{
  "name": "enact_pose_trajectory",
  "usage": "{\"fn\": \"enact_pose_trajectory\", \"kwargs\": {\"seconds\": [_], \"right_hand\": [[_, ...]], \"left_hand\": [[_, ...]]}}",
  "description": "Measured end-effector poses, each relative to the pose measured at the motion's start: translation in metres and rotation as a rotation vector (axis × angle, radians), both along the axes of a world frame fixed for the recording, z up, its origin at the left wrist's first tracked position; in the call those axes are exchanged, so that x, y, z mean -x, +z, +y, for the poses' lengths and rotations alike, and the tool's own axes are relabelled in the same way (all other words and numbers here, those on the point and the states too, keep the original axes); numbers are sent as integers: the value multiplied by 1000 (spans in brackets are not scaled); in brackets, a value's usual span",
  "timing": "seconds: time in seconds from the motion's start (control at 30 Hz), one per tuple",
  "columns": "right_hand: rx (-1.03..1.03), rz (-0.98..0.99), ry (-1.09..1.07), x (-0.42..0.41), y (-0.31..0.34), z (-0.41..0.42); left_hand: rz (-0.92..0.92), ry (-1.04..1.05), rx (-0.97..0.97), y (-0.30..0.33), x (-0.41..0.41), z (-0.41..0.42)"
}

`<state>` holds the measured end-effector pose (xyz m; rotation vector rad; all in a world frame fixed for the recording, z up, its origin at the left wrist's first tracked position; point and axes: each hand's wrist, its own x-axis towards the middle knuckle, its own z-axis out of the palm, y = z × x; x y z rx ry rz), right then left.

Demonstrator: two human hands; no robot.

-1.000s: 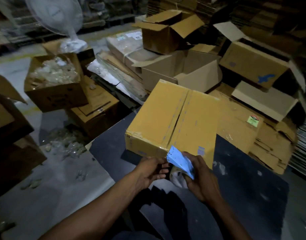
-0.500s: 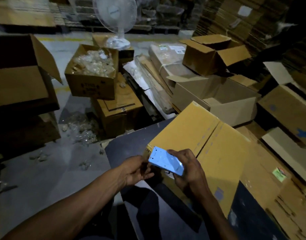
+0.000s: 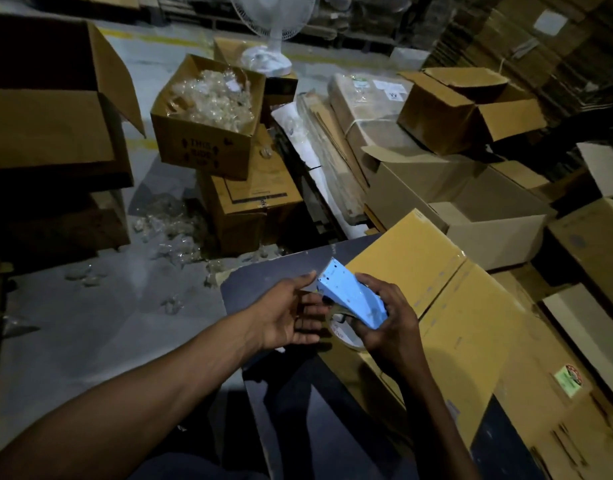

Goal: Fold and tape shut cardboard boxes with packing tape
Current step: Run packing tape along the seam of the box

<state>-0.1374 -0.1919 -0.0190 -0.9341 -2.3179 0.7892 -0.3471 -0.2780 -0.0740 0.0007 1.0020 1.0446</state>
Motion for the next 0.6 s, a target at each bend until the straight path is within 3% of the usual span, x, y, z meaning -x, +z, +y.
{"fn": "enact_pose_trajectory", "kwargs": {"seconds": [0.47,0.6], "right_hand": [[278,72,-22,0,-5,-3],[287,87,-37,-4,-1,-4]], "left_hand": [[307,133,43,27,-3,7],[319,133,16,34,4,4]]}}
